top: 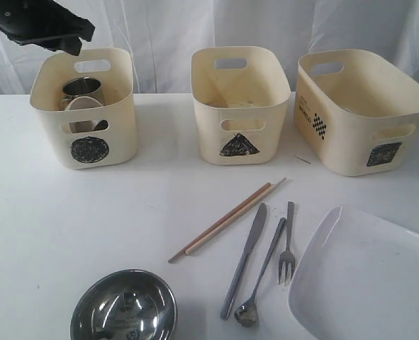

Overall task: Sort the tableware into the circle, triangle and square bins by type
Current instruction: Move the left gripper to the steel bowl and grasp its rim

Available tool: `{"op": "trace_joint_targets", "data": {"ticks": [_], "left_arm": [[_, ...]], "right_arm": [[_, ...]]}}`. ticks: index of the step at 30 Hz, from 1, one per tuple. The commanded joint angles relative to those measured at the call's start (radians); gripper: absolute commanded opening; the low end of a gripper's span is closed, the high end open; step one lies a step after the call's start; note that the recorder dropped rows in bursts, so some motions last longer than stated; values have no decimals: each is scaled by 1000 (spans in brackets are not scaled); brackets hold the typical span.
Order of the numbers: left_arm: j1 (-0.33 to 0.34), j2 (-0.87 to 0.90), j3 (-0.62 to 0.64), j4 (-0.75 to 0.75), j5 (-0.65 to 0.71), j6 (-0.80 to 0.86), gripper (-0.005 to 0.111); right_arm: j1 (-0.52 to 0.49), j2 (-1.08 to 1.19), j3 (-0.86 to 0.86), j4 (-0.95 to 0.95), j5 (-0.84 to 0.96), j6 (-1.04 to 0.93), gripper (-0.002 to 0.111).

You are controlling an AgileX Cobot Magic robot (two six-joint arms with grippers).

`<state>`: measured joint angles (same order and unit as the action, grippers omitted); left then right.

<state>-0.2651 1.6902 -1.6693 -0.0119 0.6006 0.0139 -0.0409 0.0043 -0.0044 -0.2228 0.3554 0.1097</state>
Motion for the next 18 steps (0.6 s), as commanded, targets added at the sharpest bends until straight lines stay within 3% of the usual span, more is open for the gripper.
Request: {"op": "trace_joint_targets", "data": {"ticks": [1,11,17,18], "left_arm": [[-5,-124,108,-88,94,45,43],[-38,-327,512,-345,95,207,43],[-165,-363,727,-363,53,232,43],[-180,-363,763,-368,46,259,49]], "right_arm": [[-1,-4,4,-3,-3,0,0],[-1,-4,4,-3,-3,0,0],[-1,-4,4,-3,-3,0,0],[-1,-4,4,-3,-5,0,0]]}}
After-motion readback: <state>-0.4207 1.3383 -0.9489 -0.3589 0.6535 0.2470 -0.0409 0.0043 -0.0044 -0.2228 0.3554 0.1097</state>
